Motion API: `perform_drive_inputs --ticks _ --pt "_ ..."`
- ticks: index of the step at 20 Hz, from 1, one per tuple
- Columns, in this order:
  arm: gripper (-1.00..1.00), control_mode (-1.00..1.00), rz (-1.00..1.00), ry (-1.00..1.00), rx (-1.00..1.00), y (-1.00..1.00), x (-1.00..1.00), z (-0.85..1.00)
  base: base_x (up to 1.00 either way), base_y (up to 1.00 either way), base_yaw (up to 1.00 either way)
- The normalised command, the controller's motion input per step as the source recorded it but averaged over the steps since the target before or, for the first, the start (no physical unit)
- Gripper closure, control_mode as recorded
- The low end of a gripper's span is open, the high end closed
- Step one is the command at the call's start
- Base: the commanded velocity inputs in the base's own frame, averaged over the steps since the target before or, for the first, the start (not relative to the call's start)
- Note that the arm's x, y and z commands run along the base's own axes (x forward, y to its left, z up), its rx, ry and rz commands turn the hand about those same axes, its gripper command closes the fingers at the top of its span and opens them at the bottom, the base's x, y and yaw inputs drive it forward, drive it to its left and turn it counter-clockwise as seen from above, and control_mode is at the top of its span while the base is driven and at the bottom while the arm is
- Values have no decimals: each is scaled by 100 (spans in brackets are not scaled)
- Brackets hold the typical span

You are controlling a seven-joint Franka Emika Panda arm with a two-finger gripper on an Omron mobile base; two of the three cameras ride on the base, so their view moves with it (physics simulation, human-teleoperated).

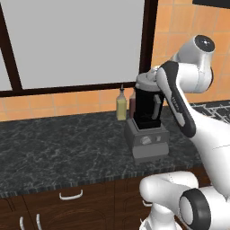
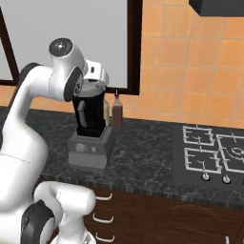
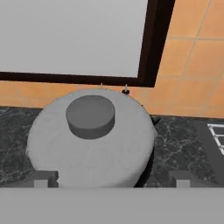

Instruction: Close the lid blender by securely placing the lid on top.

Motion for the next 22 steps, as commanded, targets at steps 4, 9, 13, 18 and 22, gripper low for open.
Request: perform_drive_inputs --ticks 4,9,13,18,22 --pt "-100 -100 0 -5 0 -17 -89 1 0 0 0" --pt "-100 -100 0 -9 0 -27 -88 10 0 0 0" --pt "-100 -100 0 -14 7 -48 -37 5 0 0 0" --pt "-100 -100 0 0 24 -54 -2 0 0 0 0" --pt "-100 -100 0 0 18 -38 -1 0 0 0 0"
